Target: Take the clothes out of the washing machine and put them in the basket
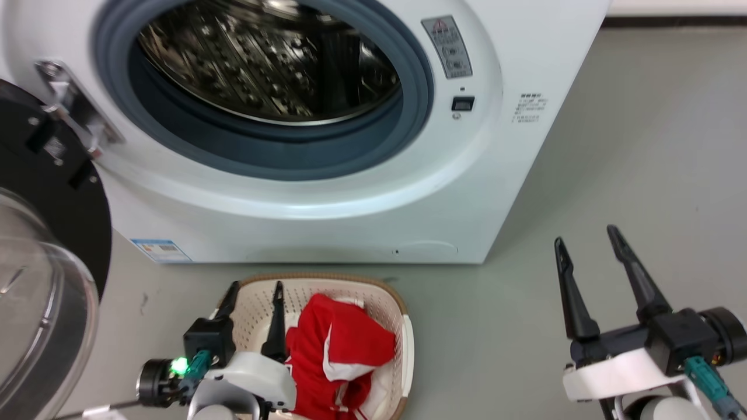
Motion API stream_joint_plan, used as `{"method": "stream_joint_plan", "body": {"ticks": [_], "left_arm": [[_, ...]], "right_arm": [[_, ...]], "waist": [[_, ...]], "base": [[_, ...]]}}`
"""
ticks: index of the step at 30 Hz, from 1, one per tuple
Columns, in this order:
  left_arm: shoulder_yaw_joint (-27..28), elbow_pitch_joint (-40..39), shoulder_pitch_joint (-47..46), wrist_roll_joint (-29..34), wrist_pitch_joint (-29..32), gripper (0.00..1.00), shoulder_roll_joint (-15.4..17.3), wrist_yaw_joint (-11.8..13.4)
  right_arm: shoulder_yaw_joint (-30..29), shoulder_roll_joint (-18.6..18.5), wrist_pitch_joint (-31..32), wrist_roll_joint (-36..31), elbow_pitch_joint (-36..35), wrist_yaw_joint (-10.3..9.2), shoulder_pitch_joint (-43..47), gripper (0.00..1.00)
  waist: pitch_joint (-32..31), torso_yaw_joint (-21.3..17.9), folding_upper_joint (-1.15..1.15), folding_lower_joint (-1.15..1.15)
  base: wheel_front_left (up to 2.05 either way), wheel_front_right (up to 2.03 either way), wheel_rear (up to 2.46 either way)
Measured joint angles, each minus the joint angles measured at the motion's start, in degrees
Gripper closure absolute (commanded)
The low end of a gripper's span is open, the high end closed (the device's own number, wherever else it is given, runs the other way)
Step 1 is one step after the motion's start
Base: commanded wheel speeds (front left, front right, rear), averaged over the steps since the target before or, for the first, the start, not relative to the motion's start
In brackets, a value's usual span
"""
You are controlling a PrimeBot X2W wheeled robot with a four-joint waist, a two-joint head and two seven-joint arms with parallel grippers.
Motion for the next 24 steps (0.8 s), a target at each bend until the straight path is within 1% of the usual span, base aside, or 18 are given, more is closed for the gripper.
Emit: {"method": "stream_joint_plan", "body": {"ticks": [8, 9, 17, 24], "left_arm": [[6.50, -11.24, 6.96, 5.59, -0.07, 0.00, -2.86, 0.64], [7.93, -14.54, 9.16, 7.19, -0.07, 0.00, -3.38, 0.91], [9.38, -19.70, 13.67, 11.34, -0.07, 0.00, -4.30, 1.00], [10.07, -21.32, 15.25, 11.63, -0.07, 0.00, -4.58, 0.83]], "right_arm": [[0.31, 0.01, 0.00, 0.54, 0.46, 0.01, 3.59, 0.00], [0.16, 0.02, 0.00, 1.04, 0.48, 0.01, 4.30, 0.00], [-0.38, 0.01, 0.00, 2.10, 0.49, 0.01, 6.92, 0.00], [-0.62, 0.01, 0.00, 3.49, 0.35, 0.01, 9.02, 0.00]], "waist": [[-5.69, 1.04, 0.00, 0.00], [-7.42, 1.12, 0.00, 0.00], [-10.93, 0.97, 0.00, 0.00], [-12.60, 1.35, 0.00, 0.01]], "base": [[0.00, 0.00, 0.00], [0.00, 0.00, 0.00], [0.00, 0.00, 0.00], [0.00, 0.00, 0.00]]}}
